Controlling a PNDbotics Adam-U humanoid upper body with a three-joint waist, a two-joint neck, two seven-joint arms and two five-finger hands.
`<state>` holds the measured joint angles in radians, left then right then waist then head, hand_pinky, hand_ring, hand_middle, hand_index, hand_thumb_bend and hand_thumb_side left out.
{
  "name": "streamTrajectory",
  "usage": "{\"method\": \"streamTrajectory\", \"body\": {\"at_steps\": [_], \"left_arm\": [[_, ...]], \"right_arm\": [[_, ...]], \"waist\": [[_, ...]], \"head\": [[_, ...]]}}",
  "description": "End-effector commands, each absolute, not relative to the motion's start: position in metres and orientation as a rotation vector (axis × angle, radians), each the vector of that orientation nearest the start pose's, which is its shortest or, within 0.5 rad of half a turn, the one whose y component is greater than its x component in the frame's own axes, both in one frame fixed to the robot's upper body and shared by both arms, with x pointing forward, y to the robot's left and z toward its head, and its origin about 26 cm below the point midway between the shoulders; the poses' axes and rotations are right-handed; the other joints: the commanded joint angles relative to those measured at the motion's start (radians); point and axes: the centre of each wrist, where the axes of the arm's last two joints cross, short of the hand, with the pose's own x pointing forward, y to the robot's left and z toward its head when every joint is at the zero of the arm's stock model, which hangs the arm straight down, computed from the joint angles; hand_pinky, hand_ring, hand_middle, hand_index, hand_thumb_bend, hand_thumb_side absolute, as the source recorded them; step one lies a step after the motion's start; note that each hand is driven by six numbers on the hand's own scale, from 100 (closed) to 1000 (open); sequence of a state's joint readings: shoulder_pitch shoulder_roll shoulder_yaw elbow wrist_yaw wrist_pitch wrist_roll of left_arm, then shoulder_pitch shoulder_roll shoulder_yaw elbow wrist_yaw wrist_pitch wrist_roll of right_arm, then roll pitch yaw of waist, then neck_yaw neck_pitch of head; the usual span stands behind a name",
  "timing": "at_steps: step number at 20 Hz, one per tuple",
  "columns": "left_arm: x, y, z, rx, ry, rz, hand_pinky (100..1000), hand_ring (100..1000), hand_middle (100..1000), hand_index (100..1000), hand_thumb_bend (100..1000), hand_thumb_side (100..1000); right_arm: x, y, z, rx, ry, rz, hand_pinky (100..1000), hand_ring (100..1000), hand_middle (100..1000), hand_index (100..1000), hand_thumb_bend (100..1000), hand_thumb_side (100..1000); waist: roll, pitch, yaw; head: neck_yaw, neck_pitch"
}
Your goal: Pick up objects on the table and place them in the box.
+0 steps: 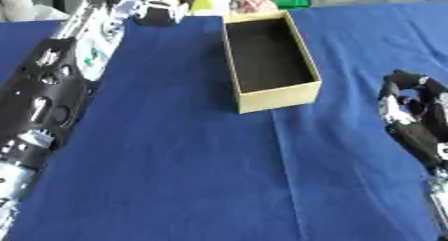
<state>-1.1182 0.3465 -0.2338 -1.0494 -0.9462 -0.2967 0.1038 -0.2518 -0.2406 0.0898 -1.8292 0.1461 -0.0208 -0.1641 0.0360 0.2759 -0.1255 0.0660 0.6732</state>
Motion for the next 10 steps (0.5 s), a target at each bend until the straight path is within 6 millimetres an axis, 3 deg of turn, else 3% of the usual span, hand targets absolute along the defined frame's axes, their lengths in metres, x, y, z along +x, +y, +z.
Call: {"method": "streamTrajectory", "body": {"at_steps": [1, 10], "left_arm": [[0.471, 0.161, 0.286, -1.309, 2.658, 1.656, 723, 620, 434, 593, 100, 139], [0.471, 0.135, 0.257, -1.178, 2.569, 1.816, 740, 651, 485, 637, 100, 158]], "right_arm": [[0.317, -0.234, 0.140, -0.267, -2.128, 0.279, 678, 930, 523, 681, 100, 353], [0.317, -0.231, 0.140, -0.242, -2.131, 0.287, 680, 933, 523, 682, 100, 350]], "waist": [[-0.001, -0.025, -0.006], [0.001, -0.022, -0.022]], "head": [[0.010, -0.015], [0.016, -0.018]]}}
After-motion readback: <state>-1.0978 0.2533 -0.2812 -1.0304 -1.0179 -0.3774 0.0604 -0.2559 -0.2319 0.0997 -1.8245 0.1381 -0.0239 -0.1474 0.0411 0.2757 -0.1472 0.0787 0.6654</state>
